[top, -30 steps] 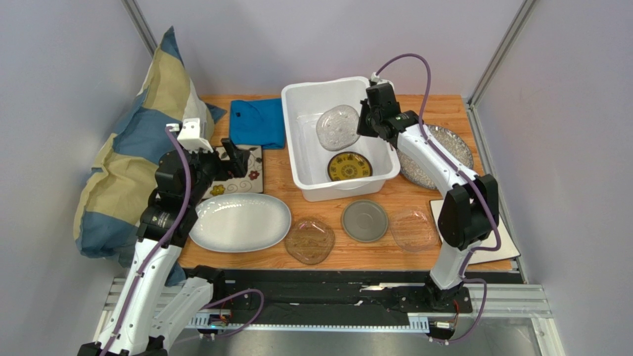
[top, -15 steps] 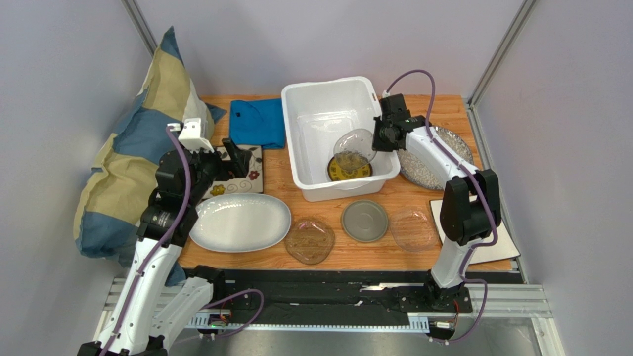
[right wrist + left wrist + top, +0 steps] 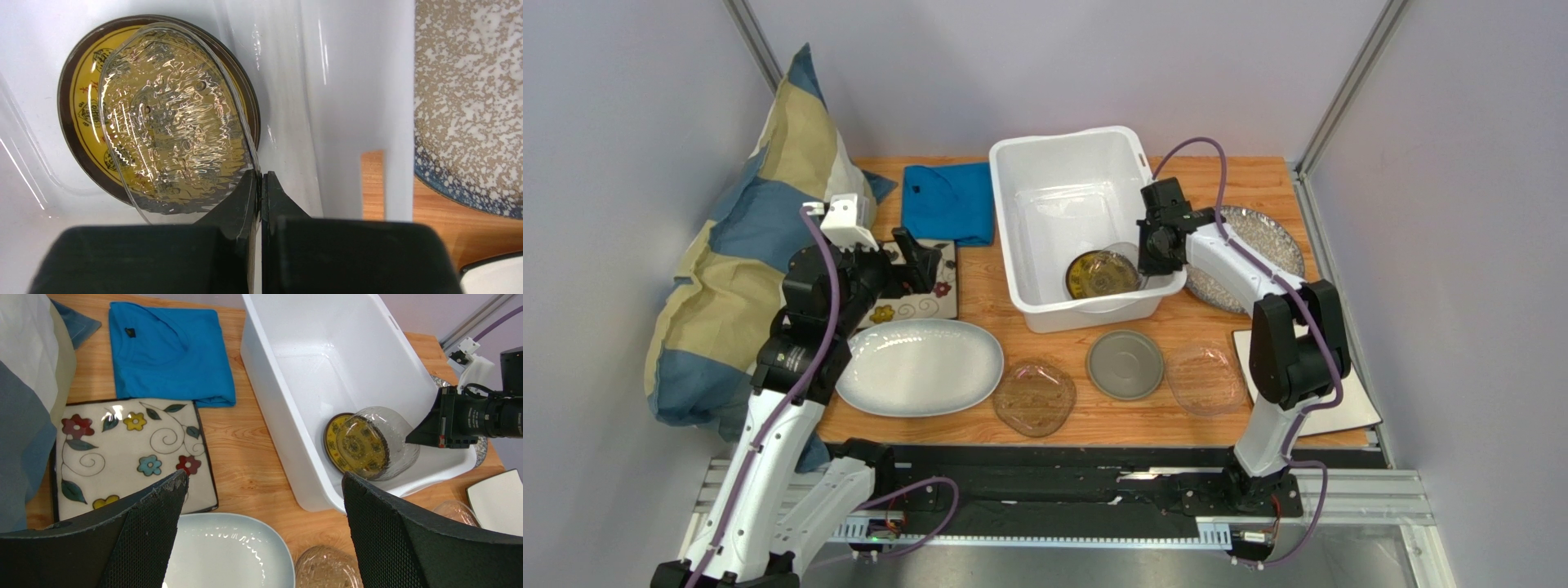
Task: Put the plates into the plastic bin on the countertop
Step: Place the plate in the plastic bin.
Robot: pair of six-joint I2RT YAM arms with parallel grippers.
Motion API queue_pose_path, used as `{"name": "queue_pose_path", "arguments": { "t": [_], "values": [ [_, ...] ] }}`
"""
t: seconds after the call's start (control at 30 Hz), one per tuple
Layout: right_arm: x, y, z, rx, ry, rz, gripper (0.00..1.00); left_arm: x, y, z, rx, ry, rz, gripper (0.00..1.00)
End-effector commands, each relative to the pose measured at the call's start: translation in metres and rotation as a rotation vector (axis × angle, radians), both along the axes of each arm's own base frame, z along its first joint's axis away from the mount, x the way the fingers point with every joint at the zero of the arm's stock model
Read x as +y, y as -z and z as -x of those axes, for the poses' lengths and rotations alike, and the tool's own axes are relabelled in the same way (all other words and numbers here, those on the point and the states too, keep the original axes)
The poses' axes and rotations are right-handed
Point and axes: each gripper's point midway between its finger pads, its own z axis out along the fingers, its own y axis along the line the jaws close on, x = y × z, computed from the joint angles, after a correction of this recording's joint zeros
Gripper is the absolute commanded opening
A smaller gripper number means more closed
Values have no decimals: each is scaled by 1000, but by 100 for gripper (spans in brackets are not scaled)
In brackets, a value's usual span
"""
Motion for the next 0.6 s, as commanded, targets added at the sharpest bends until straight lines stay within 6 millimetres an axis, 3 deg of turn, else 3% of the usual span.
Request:
{"name": "queue_pose_path", "arguments": {
  "t": [0.0,0.1,0.13,0.23,0.4,0.57],
  "values": [
    [-13,-6,5,-24,25,59,2,-5,-9,-1,-31,19,22,99],
    [-11,-8,3,-25,24,53,19,-5,-9,-1,-29,21,23,99],
    [-9,-11,2,-32,21,48,33,-5,-9,-1,-31,21,24,99],
    [-5,-24,-2,-61,11,25,45,-5,-8,-1,-28,20,23,99],
    [9,-56,-8,-142,-25,-54,56,-4,-8,-1,-29,17,19,99],
    [22,-86,-8,-208,-56,-142,59,-4,-9,-1,-32,17,20,99]
  ]
}}
